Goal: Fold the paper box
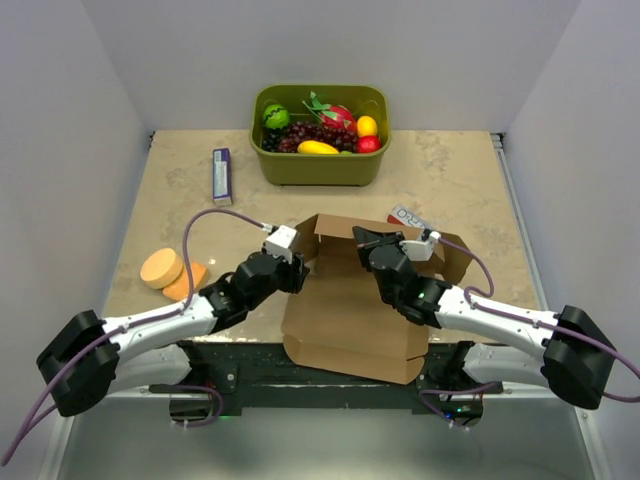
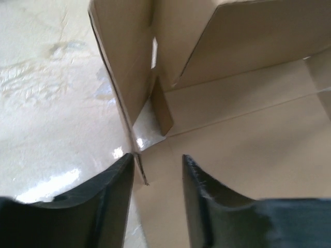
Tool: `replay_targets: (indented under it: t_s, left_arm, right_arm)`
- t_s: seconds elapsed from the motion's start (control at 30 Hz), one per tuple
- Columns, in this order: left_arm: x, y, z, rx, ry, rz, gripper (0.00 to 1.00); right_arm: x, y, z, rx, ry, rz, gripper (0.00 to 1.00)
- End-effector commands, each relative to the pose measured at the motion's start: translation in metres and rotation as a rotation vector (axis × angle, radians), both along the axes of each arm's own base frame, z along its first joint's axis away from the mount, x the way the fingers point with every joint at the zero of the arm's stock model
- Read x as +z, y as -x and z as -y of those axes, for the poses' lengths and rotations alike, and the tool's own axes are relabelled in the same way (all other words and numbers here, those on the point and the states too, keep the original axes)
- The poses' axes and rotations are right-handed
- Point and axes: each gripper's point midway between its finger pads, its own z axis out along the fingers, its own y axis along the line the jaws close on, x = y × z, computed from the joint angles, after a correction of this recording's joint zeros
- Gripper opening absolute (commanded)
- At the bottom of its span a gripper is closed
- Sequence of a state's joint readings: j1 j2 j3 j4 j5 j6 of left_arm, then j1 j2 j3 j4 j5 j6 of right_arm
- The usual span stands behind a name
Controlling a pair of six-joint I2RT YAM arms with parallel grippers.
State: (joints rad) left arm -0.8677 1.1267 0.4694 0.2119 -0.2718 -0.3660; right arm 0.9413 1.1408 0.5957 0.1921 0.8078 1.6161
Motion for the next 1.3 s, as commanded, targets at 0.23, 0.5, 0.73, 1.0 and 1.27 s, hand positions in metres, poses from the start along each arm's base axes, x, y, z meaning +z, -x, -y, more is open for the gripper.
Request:
replay_targets:
  t_s: [0.23,0.5,0.73,1.0,1.27]
  left_arm:
    - [0.060,0.007,-0.006,-0.084,0.143,0.182,0.85]
    - [0.124,-0.014,-0.047,-0.019,0.324,0.316,0.88]
    - [0.081,-0.056,-0.083,0.204,0.242,0.178,0.88]
    - [0.047,-0.057,-0.037,-0.063,0.177,0.131,0.71]
    - [0.041,-0.033,-0.007,-0.263,0.215,0.187,0.71]
  right_arm:
    - [-0.043,0.005,0.021,-0.039,0.189,-0.075,0.00]
    - [-0.041,0.006,0.021,-0.030,0.196,-0.066,0.00]
    - [-0.037,0.005,0.019,-0.023,0.200,-0.054,0.00]
    - [-0.038,0.004,0.017,-0.017,0.204,-0.050,0.00]
    - [-0.038,0.001,0.011,-0.004,0.208,-0.052,0.00]
